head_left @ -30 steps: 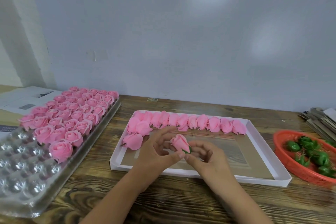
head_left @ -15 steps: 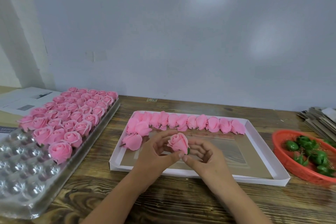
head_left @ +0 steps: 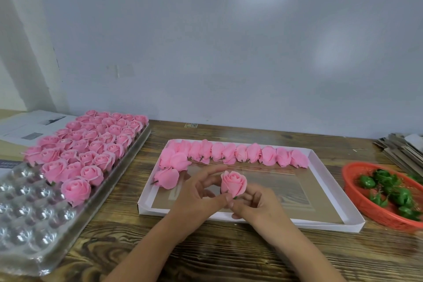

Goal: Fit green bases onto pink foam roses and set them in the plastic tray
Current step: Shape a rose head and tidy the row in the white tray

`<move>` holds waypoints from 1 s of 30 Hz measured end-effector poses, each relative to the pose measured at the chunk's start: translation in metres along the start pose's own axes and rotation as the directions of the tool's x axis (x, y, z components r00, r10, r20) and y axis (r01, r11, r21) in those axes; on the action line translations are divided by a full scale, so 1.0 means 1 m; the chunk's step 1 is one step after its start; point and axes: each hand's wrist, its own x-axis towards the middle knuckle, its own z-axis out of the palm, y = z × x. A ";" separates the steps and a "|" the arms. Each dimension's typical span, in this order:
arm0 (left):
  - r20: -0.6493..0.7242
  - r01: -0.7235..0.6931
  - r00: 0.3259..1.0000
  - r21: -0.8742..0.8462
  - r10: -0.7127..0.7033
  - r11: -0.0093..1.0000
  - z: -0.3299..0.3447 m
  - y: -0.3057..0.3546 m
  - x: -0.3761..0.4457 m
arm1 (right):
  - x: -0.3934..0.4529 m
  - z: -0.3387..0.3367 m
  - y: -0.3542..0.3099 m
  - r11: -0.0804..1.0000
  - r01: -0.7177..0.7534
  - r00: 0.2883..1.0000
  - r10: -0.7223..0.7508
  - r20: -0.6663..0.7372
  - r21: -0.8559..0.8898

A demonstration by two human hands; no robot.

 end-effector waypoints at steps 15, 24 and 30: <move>0.158 0.056 0.987 -0.270 -0.014 0.961 -0.006 0.006 -0.004 | -0.004 -0.013 -0.005 0.928 -0.155 0.973 0.084 0.216 0.339; 0.039 -0.023 0.999 -0.187 0.031 0.982 -0.004 0.006 -0.003 | 0.000 -0.007 -0.002 0.973 -0.044 0.996 0.061 -0.068 0.225; 0.025 -0.028 0.999 -0.145 0.032 0.989 -0.003 0.004 -0.001 | 0.000 -0.003 -0.001 0.985 0.024 0.998 -0.012 -0.066 0.174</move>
